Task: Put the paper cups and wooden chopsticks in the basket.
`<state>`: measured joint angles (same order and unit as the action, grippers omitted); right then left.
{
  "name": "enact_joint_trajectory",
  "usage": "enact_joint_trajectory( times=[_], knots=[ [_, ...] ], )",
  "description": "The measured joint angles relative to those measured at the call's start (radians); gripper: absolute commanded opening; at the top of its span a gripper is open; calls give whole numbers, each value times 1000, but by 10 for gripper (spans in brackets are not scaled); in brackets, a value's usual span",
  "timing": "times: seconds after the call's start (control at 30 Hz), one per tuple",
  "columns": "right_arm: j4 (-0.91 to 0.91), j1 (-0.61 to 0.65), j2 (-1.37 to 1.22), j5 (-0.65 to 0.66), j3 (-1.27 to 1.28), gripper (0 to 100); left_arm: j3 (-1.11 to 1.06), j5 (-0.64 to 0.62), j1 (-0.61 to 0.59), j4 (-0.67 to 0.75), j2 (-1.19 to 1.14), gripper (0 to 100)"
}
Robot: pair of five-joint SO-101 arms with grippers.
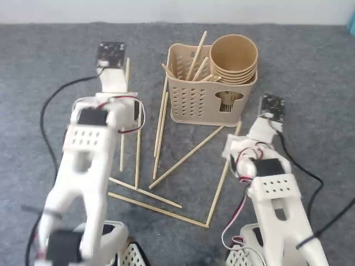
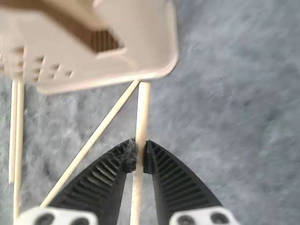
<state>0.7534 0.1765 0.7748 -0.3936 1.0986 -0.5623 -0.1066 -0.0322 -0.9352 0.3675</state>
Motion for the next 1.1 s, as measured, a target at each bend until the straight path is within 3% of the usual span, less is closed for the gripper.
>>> enact_joint_trajectory(
  times=[0.27,0.47,0.6,0.8,0.97,1.1],
  knots=[
    [118,-34,342,14,0,8,-236,3,-2,193,434,13],
    [83,-34,695,71,0,7,-373,5,-2,252,720,13],
    [-68,-34,870,121,0,7,-451,5,-3,252,858,13],
    [-405,-35,882,135,-2,8,-539,5,-64,252,1003,13],
    [-724,-37,746,138,-11,8,-628,5,-137,252,1103,13],
    [-829,-34,529,138,-157,8,-698,5,-180,252,1178,13]
  ],
)
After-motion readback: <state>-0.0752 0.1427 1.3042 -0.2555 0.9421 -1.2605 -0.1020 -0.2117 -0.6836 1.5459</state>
